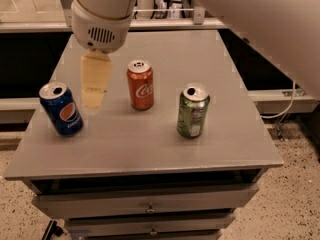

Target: Move pepsi can near coke can

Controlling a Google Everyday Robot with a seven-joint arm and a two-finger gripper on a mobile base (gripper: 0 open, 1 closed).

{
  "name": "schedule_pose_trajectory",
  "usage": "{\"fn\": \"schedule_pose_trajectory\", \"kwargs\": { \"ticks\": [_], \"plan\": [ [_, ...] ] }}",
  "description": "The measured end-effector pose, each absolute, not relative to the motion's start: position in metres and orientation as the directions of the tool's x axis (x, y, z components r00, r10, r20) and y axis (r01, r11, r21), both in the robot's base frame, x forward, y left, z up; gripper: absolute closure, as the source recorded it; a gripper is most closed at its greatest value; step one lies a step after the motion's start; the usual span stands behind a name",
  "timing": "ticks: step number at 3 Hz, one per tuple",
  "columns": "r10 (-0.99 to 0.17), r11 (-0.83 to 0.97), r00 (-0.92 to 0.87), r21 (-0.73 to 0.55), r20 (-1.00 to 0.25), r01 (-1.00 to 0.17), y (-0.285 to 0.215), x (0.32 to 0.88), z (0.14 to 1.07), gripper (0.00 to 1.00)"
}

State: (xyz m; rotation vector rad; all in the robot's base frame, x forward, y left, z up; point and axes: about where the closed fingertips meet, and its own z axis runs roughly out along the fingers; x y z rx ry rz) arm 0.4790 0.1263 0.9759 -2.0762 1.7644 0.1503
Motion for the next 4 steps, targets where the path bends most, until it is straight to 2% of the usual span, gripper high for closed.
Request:
{"fn": "schedule_pose_trajectory", "kwargs": {
  "ticks": [2,4],
  "plan": [
    [-0.93,-0.13,0.196,-0.219,-0.312,-0.967,0.167,0.461,0.942,0.0],
    [-0.929,-0.155,0.214,-0.209,-0.301,-0.966,0.199,0.481,0.925,0.0]
  ]
}}
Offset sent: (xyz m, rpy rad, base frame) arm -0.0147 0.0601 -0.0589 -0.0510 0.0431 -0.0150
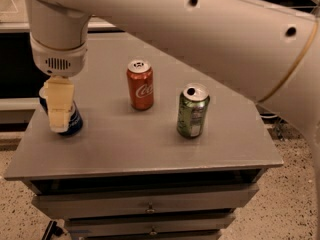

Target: Move pepsi can near coke can

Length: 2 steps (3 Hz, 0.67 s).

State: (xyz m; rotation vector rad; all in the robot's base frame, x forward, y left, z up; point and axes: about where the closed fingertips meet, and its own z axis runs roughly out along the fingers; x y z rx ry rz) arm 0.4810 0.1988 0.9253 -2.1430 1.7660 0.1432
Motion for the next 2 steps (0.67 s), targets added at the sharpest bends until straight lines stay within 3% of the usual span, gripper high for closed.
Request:
{"fn": "schedule_pose_trajectory", "kwargs": {
  "ticks": [2],
  "plan": [
    [-0.917,-0.191,0.244,-0.189,-0.316,-0.963,0.2147,0.4926,0.914,0.0]
  ]
}}
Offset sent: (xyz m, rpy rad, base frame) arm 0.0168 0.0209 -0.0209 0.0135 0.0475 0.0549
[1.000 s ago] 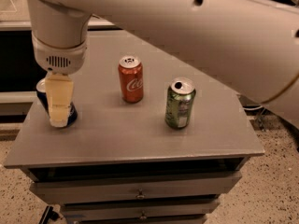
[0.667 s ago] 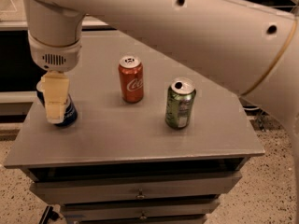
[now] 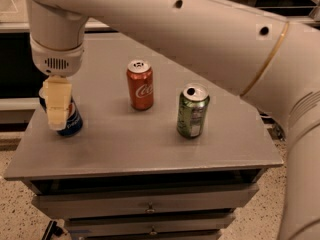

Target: Move pepsi can near coke can

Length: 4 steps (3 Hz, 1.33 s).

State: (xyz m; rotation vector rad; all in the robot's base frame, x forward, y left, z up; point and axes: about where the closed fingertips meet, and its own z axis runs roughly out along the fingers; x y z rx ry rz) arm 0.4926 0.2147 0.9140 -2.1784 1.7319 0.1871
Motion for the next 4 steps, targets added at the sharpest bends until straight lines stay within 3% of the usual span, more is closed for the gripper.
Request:
{"fn": "schedule_pose_trajectory", "kwargs": {
  "ticks": [3,4],
  "plan": [
    [-0.907,-0.216,0.253,-0.144,-0.335,-0.966,0.216,0.491,0.896,0.0],
    [-0.906,-0.227,0.262,-0.141,-0.334,-0.964,0.219,0.49,0.892,0.17]
  ]
}}
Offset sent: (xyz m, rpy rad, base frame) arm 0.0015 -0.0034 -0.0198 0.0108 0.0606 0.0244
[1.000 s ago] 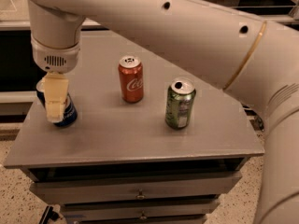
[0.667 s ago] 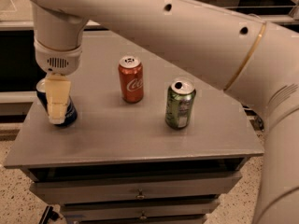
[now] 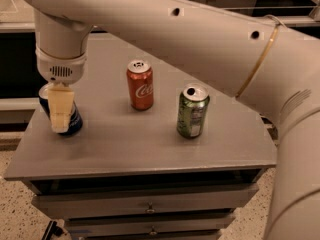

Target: Move pepsi can near coke can

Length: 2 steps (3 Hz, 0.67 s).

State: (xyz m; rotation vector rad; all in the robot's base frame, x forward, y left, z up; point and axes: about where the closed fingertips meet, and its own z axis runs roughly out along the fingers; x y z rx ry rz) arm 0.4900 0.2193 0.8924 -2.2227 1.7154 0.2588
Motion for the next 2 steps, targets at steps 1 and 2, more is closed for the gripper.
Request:
{"fn": "schedule_pose_trajectory", "kwargs": {
  "ticks": [1,2],
  "plan": [
    [-0.904,-0.227,0.261,-0.137,-0.339,-0.964,0.2187,0.4911,0.8906,0.4],
    [-0.9,-0.219,0.257,-0.146,-0.353,-0.965,0.2129,0.4905,0.8987,0.64]
  ]
}}
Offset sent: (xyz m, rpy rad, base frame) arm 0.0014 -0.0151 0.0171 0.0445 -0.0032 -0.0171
